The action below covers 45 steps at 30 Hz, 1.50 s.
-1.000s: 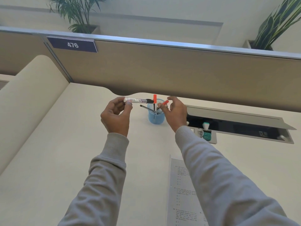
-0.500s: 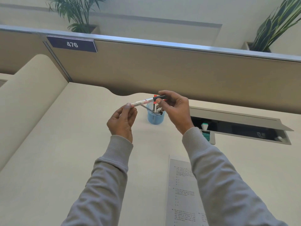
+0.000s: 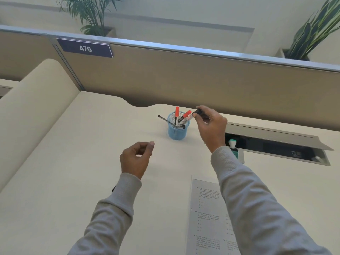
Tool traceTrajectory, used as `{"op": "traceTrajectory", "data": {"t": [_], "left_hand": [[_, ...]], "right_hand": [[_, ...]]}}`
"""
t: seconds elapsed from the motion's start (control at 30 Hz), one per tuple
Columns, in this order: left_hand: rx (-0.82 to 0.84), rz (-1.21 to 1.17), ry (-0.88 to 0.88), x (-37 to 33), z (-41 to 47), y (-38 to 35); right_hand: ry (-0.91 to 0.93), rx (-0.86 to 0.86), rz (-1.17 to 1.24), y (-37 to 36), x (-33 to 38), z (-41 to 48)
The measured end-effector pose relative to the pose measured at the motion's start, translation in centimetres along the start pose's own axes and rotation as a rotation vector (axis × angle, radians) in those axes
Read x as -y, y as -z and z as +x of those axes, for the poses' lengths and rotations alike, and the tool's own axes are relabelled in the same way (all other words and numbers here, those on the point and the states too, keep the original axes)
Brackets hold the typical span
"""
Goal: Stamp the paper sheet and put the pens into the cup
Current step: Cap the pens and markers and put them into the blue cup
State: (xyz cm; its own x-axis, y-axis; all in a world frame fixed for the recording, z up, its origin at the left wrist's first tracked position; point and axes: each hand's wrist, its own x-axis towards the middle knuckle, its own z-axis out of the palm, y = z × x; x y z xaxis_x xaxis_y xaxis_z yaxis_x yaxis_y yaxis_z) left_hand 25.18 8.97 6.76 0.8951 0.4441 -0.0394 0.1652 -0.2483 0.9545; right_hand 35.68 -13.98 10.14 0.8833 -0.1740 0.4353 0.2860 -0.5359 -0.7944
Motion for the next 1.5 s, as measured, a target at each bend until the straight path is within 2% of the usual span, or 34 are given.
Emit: {"op": "traceTrajectory", "data": {"t": [0.2,0.33,0.6,0.87,0.93,1.03,1.13,1.23,1.37,1.5], "left_hand": [[0.057,0.375,-0.155,3.7,-1.2,2.9],[0.071,0.610,-0.096,6.1,-1.6,4.2],[0.140,0.791,0.066,8.3,-2.7,5.0],[0.171,0.830,0.067,7.6,-2.8,4.4],[0.171,0.738,0.098,6.9,-3.0,3.9],[0.146,0.422,0.204,4.8,-3.3,2.7],[0.154,0.048,0.314,2.5,-3.3,1.1],[0.187,-0.250,0.413,0.4,-3.1,-0.6],[0.210,-0.489,0.533,-1.8,-2.8,-2.7],[0.230,-0.545,0.537,-3.3,-2.5,-4.4]], "right_hand": [[0.014,0.134,-0.182,-1.6,-1.5,-0.8],[0.003,0.206,-0.269,-2.2,-2.0,-1.2],[-0.131,0.100,-0.140,-1.8,-2.3,-4.5],[-0.347,0.234,-0.008,-1.6,-2.3,-10.5],[-0.379,0.291,0.039,-1.7,-1.8,-12.3],[-0.392,0.380,0.121,-1.5,-0.6,-14.6],[-0.283,0.548,0.171,-1.0,0.2,-16.1],[-0.102,0.692,0.083,-0.5,1.1,-16.6],[0.105,0.509,0.062,0.4,2.2,-15.2],[0.202,0.321,0.031,1.7,2.7,-12.8]]}}
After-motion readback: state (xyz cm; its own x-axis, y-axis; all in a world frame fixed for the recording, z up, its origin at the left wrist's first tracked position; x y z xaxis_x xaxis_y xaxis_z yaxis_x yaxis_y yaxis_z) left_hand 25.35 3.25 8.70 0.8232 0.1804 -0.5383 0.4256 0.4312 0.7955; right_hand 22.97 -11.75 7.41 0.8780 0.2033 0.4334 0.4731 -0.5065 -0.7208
